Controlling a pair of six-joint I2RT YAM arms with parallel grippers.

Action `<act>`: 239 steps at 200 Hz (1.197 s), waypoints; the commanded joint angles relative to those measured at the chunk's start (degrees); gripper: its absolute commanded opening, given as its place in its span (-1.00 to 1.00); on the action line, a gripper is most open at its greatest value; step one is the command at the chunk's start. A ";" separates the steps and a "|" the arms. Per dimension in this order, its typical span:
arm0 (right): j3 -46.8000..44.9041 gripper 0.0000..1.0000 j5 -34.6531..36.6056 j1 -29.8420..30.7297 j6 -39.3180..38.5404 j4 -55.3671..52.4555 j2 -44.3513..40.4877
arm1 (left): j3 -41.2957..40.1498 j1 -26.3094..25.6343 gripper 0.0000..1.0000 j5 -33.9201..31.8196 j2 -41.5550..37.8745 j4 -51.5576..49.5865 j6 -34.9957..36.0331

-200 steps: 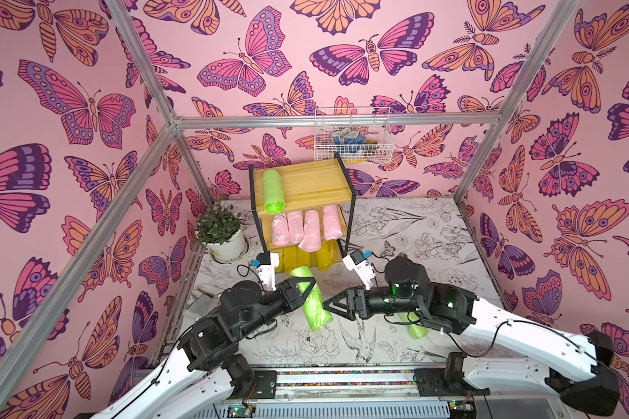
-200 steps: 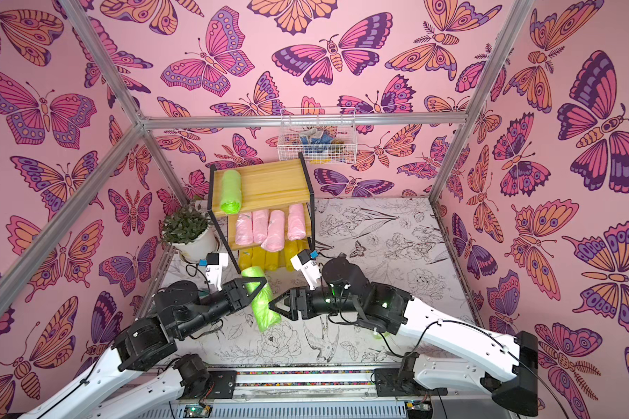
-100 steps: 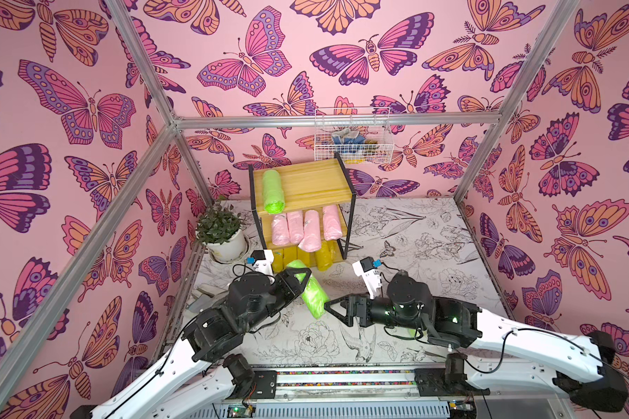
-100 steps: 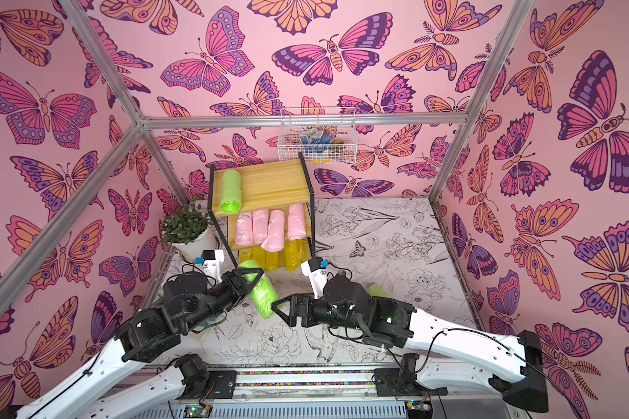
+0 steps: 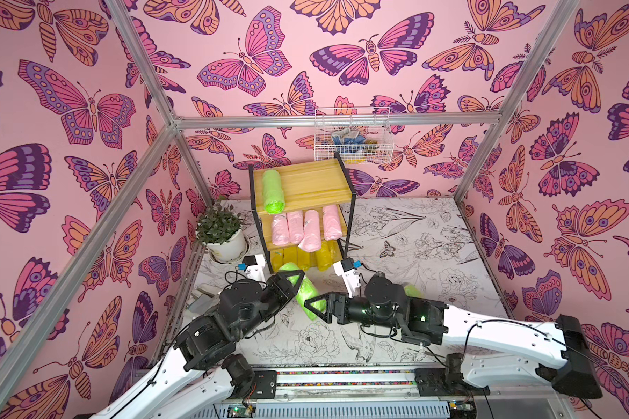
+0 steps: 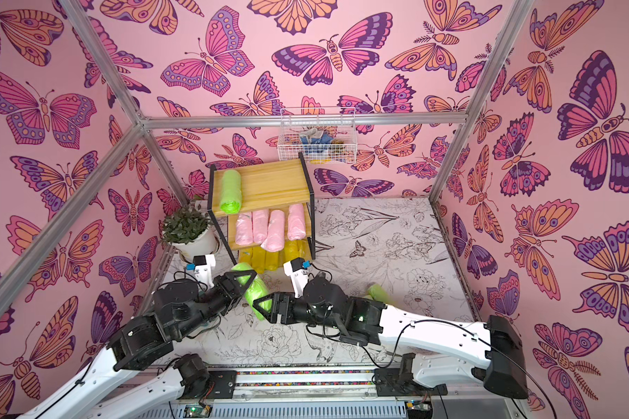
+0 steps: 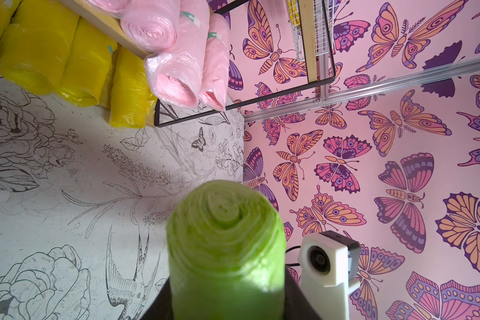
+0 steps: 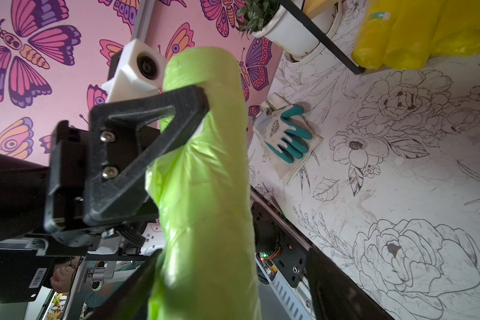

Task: Sort the rolls of trash bags by color and place them on the shelf
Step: Pick up the roll of trash bags from the center of the board.

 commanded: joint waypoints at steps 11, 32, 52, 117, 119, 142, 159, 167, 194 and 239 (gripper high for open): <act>2.82 0.48 0.39 0.52 0.18 1.29 0.86 | -0.44 0.42 -1.00 -0.58 -0.53 1.78 -0.23; 3.71 0.34 0.11 0.51 -0.31 1.29 1.39 | -0.53 0.42 -1.00 -0.66 -0.78 1.86 -0.21; 4.70 0.13 -0.50 0.52 -0.67 1.42 2.31 | -0.81 0.42 -1.00 -0.69 -0.88 1.95 -0.22; 6.06 -0.76 -2.98 0.51 -0.76 4.16 4.92 | -1.10 0.42 -1.00 -0.76 -1.31 2.17 0.06; 6.07 -0.78 -2.99 0.52 -0.76 4.18 4.93 | -1.06 0.42 -1.00 -0.80 -1.39 2.15 0.06; 6.61 -0.99 -2.37 0.47 -1.55 2.20 4.21 | -1.02 0.50 -0.09 -1.35 -1.84 1.25 0.98; 8.43 -1.00 0.10 0.50 -3.97 -2.82 2.82 | 0.75 0.46 0.61 -3.10 -2.10 -3.71 1.86; 9.49 -1.00 1.67 0.51 -5.41 -5.07 2.11 | 2.13 0.50 0.73 -4.36 -2.03 -7.18 2.50; 14.59 -1.00 4.47 -0.93 -10.81 -12.42 0.63 | 5.92 0.50 1.00 -7.92 -2.58 -16.55 4.68; 24.39 -1.00 1.16 -9.01 -15.33 -17.74 1.94 | 5.78 0.50 0.99 -10.84 -6.89 -20.86 5.17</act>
